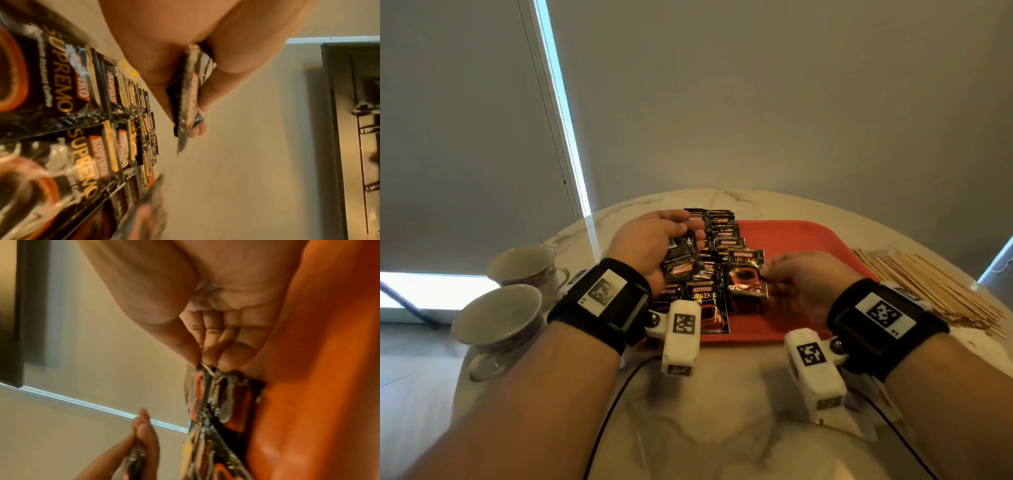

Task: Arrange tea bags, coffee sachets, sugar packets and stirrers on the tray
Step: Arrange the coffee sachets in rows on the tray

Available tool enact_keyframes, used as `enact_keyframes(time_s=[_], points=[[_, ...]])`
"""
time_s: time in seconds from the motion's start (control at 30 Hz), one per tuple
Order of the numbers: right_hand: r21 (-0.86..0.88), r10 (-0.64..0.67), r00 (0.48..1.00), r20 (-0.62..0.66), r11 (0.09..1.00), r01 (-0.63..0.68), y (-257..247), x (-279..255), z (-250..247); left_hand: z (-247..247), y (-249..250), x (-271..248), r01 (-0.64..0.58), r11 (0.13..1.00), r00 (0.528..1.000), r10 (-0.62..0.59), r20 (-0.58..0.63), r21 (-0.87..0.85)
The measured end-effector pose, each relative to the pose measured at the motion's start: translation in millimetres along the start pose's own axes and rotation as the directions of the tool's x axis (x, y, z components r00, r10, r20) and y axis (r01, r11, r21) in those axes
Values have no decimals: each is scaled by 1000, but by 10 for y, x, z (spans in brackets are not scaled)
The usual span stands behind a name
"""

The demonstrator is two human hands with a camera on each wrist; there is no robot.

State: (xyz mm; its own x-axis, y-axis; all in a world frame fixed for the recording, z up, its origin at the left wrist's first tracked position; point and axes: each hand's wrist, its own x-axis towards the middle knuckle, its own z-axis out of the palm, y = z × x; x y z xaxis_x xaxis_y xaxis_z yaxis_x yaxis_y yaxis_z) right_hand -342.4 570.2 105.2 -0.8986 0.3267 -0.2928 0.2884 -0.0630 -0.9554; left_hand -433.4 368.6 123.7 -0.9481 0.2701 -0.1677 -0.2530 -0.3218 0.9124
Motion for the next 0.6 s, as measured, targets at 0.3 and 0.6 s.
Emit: enact_keyframes(time_s=[0.3,0.6], points=[[-220,82,996,-29,972,-86,58,-8,-14,-29,7,14,12,998,1000,-12,12,-67],[-251,83,996,-31,964,-88,72,14,-14,-17,-10,7,5,998,1000,-5,-2,-57]])
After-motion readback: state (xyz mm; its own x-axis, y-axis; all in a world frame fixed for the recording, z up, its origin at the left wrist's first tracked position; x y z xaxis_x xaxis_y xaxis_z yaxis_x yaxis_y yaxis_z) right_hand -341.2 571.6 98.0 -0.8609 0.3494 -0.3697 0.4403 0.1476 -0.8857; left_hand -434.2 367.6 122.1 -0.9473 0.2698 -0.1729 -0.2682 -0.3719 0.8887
